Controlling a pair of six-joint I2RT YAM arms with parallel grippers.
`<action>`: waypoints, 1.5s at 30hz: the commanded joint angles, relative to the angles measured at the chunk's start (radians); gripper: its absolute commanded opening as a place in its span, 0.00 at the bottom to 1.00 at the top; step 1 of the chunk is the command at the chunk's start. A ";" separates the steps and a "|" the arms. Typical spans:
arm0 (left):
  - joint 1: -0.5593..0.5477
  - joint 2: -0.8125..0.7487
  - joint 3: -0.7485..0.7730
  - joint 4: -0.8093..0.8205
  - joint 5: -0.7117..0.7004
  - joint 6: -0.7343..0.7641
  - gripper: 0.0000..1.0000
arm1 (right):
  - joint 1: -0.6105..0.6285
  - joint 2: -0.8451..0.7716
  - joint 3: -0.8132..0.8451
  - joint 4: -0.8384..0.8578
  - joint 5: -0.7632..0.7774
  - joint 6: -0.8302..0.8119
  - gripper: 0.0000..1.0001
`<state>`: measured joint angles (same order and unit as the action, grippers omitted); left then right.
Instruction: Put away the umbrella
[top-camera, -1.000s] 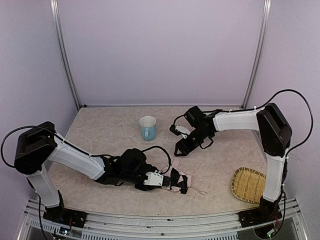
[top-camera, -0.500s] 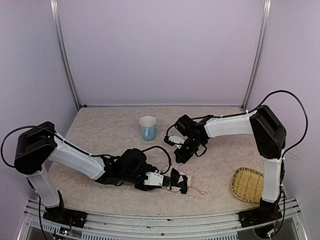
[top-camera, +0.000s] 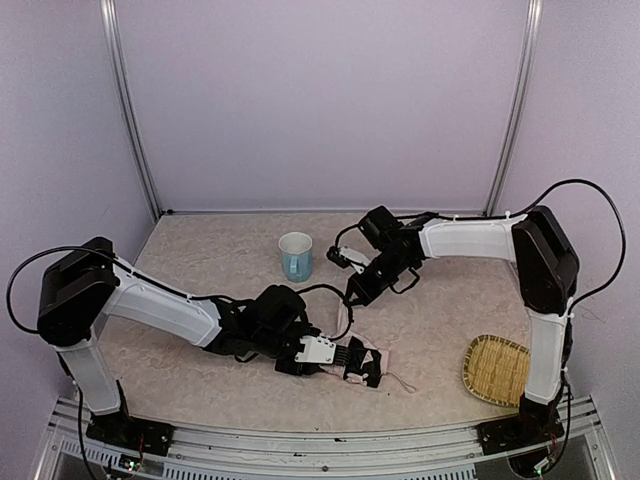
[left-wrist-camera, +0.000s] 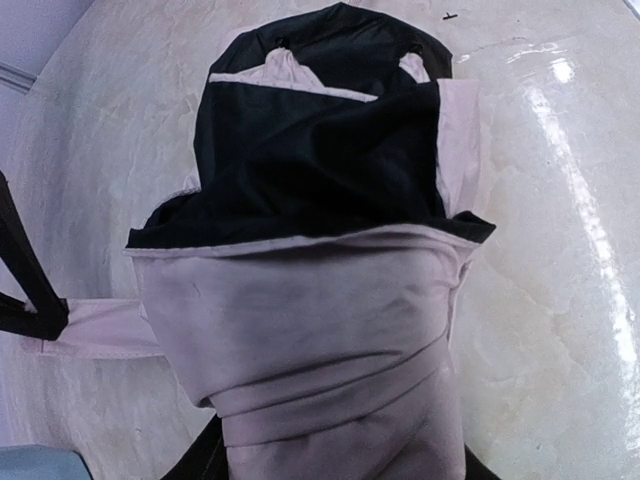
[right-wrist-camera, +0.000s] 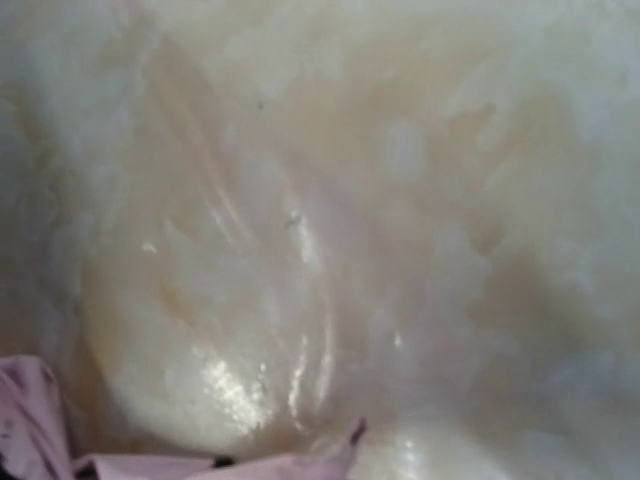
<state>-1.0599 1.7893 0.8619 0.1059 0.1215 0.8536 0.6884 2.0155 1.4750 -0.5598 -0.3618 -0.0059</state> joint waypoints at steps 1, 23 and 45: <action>-0.017 0.093 0.013 -0.320 0.216 -0.020 0.00 | -0.049 -0.068 0.072 0.103 0.027 0.006 0.00; 0.208 0.259 0.271 -0.422 0.487 -0.397 0.00 | -0.015 -0.413 -0.360 0.391 -0.399 0.038 0.00; 0.330 0.373 0.407 -0.409 0.502 -0.627 0.00 | 0.350 -0.466 -0.466 0.324 -0.224 -0.264 0.00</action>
<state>-0.7879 2.0682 1.2304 -0.2268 0.7902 0.3183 0.8978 1.5852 0.9550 -0.1940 -0.5125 -0.1478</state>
